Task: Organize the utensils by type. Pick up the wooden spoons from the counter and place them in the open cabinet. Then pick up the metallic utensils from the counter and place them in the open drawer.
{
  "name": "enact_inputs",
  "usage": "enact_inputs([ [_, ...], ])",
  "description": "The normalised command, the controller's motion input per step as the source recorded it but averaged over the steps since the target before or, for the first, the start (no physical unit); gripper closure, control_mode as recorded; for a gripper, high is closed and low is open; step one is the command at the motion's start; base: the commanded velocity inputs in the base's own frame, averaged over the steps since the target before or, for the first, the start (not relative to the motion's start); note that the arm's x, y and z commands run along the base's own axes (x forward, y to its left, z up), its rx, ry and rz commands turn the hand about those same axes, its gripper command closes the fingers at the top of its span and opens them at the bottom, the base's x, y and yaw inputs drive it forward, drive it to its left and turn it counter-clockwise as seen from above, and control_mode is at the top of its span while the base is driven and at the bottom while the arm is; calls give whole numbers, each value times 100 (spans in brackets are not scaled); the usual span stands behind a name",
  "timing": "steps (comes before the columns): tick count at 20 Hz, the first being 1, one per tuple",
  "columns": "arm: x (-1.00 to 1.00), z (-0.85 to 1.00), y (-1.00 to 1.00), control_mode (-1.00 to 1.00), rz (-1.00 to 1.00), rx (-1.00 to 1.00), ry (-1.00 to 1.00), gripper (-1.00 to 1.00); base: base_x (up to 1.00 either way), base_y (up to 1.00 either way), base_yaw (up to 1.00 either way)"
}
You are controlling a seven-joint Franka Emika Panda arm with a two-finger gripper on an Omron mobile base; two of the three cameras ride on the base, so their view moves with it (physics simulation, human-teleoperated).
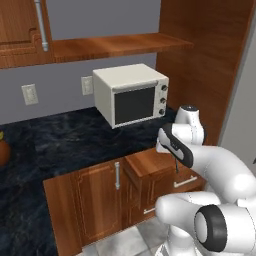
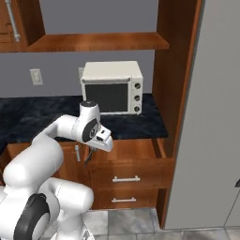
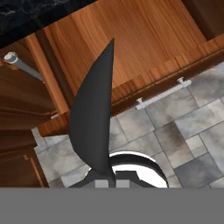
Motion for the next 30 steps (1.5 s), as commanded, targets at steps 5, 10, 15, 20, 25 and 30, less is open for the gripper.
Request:
enact_inputs([
  [5, 0, 0, 0, 100, 0, 0, 0, 100, 43, 0, -1],
  [10, 0, 0, 0, 100, 0, 0, 0, 100, 47, 0, -2],
  [15, 0, 0, 0, 100, 0, 0, 0, 100, 40, 0, -1],
  [20, 0, 0, 0, 100, 0, 0, 0, 100, 8, 0, -5],
  [25, 0, 0, 0, 100, 0, 0, 0, 100, 21, 2, -12],
  [30, 0, 0, 0, 100, 0, 0, 0, 100, 8, 2, -4],
])
